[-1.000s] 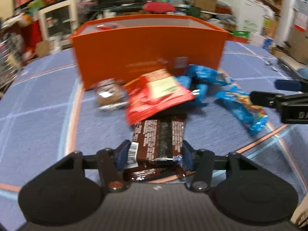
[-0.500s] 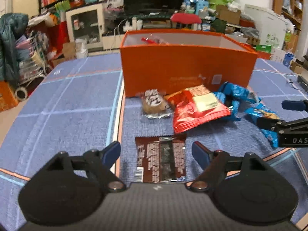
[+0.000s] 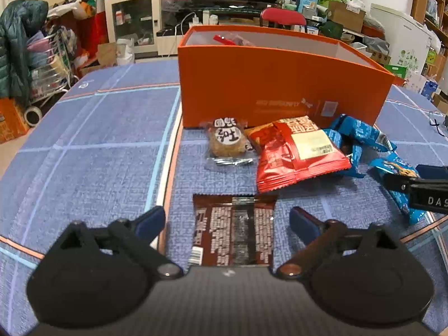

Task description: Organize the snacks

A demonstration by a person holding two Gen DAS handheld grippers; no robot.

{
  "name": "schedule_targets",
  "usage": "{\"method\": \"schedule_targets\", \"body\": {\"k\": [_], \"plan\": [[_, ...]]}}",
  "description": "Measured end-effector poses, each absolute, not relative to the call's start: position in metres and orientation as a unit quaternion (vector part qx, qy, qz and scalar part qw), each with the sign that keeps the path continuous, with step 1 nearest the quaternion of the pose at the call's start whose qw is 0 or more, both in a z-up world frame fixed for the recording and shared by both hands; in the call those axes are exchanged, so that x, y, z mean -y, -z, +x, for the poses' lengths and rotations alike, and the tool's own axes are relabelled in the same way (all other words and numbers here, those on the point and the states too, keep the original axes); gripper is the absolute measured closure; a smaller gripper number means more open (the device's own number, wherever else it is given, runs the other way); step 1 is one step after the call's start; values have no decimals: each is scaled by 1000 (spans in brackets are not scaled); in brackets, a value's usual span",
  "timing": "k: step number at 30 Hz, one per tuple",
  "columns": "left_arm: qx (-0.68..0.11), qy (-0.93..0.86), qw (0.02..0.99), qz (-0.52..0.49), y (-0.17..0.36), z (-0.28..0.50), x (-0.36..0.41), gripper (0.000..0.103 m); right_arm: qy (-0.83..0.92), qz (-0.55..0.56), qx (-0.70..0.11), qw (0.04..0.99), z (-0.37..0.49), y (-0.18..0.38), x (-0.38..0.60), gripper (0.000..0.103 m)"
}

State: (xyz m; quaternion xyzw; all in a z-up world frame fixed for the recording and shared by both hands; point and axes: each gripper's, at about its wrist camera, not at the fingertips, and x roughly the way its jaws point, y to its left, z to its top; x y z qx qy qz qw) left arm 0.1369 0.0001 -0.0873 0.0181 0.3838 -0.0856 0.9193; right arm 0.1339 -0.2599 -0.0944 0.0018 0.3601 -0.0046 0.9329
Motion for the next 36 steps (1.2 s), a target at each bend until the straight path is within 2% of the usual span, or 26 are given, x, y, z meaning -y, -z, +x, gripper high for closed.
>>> {"method": "schedule_targets", "body": {"k": [36], "plan": [[-386, 57, 921, 23, 100, 138, 10, 9, -23, -10, -375, 927, 133, 98, 236, 39]]}}
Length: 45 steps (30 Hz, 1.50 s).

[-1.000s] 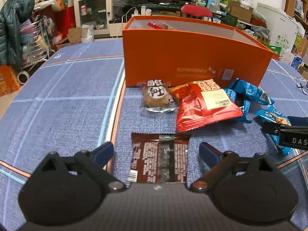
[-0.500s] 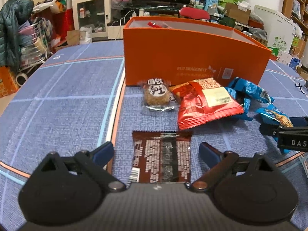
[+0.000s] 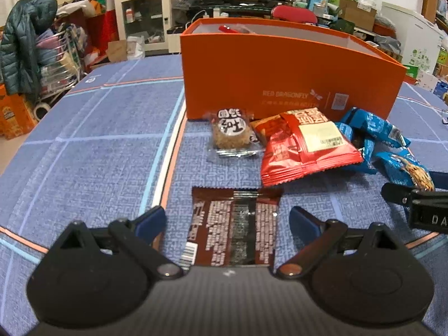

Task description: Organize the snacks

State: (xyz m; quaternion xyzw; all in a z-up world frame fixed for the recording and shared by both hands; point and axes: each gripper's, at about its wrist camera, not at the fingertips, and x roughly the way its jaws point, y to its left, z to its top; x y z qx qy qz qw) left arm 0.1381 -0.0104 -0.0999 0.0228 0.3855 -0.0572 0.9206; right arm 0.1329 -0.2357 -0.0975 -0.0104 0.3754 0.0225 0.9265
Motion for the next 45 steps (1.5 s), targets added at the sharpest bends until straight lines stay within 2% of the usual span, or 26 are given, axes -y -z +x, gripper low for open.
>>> {"method": "schedule_targets", "body": {"k": [30, 34, 45], "plan": [[-388, 47, 920, 16, 100, 140, 19, 8, -22, -9, -382, 924, 138, 98, 217, 37], [-392, 48, 918, 17, 101, 142, 21, 2, -22, -9, -381, 924, 139, 98, 217, 37], [-391, 49, 919, 17, 102, 142, 21, 2, -22, -10, -381, 924, 138, 98, 218, 37]]}}
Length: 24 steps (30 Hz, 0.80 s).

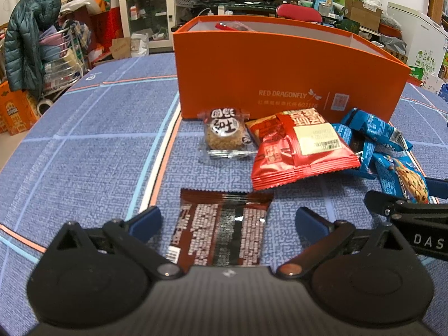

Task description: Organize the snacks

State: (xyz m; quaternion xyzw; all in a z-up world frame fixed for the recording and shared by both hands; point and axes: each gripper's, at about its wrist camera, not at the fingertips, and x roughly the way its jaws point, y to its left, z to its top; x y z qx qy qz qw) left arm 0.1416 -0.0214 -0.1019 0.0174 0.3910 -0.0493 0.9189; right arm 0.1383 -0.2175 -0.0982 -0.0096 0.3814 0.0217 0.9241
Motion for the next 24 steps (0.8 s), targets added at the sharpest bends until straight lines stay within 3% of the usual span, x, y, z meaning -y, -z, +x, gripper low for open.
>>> {"method": "schedule_targets", "body": {"k": [7, 15, 24], "plan": [[-391, 50, 919, 17, 102, 142, 21, 3, -22, -8, -382, 924, 138, 98, 217, 37], [-378, 62, 923, 14, 96, 141, 21, 35, -19, -6, -378, 926, 136, 95, 221, 56], [-381, 75, 922, -8, 91, 140, 13, 44, -19, 5, -372, 928, 133, 92, 229, 74]]}}
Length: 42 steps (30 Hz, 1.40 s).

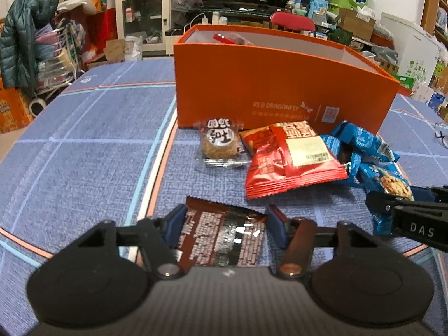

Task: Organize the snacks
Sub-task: 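Lift both packets over the orange box and open both grippers to drop them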

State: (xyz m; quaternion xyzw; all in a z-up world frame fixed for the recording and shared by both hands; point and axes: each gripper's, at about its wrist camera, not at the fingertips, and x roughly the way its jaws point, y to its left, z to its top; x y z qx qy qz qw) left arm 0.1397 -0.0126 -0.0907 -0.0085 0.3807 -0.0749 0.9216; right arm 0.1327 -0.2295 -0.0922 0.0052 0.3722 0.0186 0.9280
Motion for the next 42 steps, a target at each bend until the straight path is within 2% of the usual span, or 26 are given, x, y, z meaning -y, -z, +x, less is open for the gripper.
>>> {"method": "schedule_targets", "body": {"k": [5, 21, 25, 27, 32, 37, 38, 40, 42], "plan": [[-381, 86, 921, -8, 89, 134, 7, 45, -29, -5, -367, 930, 127, 92, 233, 78], [-358, 111, 927, -19, 64, 118, -2, 46, -62, -51, -332, 940, 92, 63, 219, 78], [-327, 124, 937, -14, 40, 115, 2, 47, -68, -40, -297, 951, 83, 34, 224, 78], [-313, 137, 939, -32, 22, 125, 2, 55, -65, -30, -270, 960, 90, 13, 231, 78], [-282, 168, 942, -69, -26, 172, 6, 54, -67, 1, -249, 966, 147, -27, 250, 78], [-251, 173, 950, -61, -65, 211, 7, 55, -72, 28, -254, 964, 200, -40, 261, 78], [-248, 180, 950, -61, -69, 213, 5, 55, -73, 28, -254, 964, 206, -40, 262, 78], [-241, 189, 951, -41, -67, 207, -3, 35, -78, 26, -252, 964, 206, -38, 263, 78], [-239, 206, 949, -4, -49, 193, -11, 35, -85, 28, -254, 963, 205, -32, 265, 78]]}}
